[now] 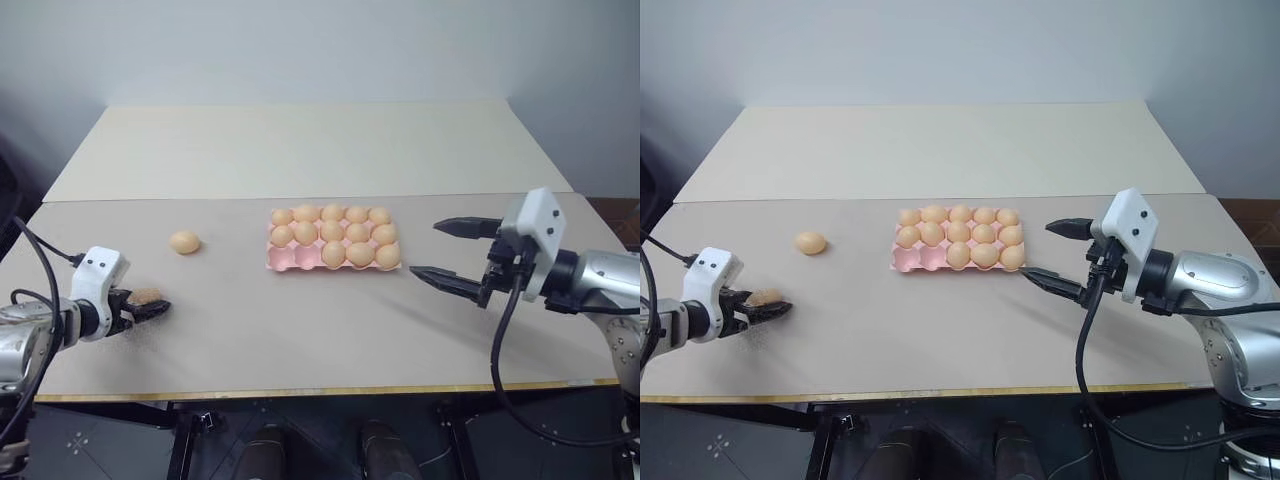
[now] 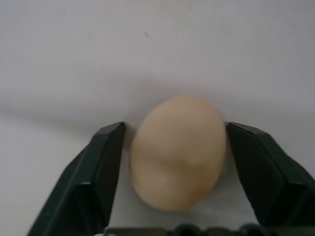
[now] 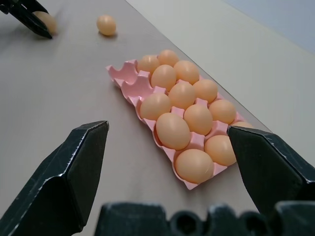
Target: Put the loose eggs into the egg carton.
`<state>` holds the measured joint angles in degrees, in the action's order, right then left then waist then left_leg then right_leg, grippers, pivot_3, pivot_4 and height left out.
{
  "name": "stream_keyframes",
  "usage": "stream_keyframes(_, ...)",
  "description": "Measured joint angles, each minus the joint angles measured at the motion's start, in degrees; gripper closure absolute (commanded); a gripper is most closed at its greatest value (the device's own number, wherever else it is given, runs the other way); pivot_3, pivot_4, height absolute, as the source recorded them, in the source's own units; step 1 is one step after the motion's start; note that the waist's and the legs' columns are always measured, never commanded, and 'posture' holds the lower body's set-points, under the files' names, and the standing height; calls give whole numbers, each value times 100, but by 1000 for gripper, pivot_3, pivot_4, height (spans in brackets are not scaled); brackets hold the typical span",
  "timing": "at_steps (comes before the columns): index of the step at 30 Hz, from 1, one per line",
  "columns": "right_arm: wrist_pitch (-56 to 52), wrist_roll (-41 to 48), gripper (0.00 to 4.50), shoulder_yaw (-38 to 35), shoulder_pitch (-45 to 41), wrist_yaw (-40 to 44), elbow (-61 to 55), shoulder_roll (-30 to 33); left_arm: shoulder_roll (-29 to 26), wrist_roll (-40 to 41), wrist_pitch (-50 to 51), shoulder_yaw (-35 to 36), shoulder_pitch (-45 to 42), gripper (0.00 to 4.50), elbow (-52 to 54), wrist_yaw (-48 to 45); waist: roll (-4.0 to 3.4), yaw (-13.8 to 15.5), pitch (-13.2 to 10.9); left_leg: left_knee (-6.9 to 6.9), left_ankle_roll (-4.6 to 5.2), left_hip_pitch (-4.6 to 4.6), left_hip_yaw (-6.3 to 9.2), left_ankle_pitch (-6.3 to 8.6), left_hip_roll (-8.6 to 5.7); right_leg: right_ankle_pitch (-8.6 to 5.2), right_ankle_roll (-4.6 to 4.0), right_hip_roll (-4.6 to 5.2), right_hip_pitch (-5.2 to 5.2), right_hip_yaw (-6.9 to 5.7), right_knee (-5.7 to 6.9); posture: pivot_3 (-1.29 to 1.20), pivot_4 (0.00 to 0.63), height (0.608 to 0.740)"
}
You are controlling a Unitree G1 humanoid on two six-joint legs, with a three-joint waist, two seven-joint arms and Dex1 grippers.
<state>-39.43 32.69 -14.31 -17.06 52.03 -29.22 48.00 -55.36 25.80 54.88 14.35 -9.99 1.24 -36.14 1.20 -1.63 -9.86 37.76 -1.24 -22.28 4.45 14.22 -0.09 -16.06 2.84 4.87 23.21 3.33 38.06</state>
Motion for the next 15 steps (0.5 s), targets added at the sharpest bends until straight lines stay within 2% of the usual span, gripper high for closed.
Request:
stream_keyframes(1, 0, 7, 0, -3, 12, -10, 0, 2, 0, -43, -54, 0, 1, 2429, 0, -16, 0, 1, 0, 0, 0, 0, 0, 0, 0, 0, 0, 0, 0, 0, 1, 0, 150, 740)
stream_keyframes(2, 0, 9, 0, -5, 20, -21, 0, 2, 0, -78, -137, 0, 1, 2568, 3, -50, 0, 1, 0, 0, 0, 0, 0, 0, 0, 0, 0, 0, 0, 0, 1, 0, 150, 740)
stream_keyframes(7, 0, 12, 0, -36, 25, -84, 21, 17, -159, -40, -487, 48, -65, 2568, 373, -462, 1, 5, 0, 1, 0, 0, 0, 0, 0, 0, 0, 0, -1, 0, 1, 0, 150, 740)
stream_keyframes(11, 22, 12, 0, -19, 1, -109, 51, 26, -142, 222, -445, -115, -977, 2568, 889, -684, 4, 93, -1, 10, -1, -5, 1, 0, -4, 2, 4, 3, -7, -6, -1, 0, 150, 740)
stream_keyframes(13, 35, 12, 0, 0, -4, -137, 54, 27, 68, 275, -459, -390, -1541, 2568, 1031, -747, 5, 101, 0, 11, -1, -4, -1, -1, -11, 3, 7, 10, -10, -5, -3, 0, 150, 740)
stream_keyframes(15, 43, 10, 0, 2, 10, -169, 58, 29, 538, 269, -473, -852, -2094, 2568, 934, -788, 7, 98, 1, 12, -1, -6, -2, -1, -11, 4, 8, 9, -10, -5, -1, 0, 150, 740)
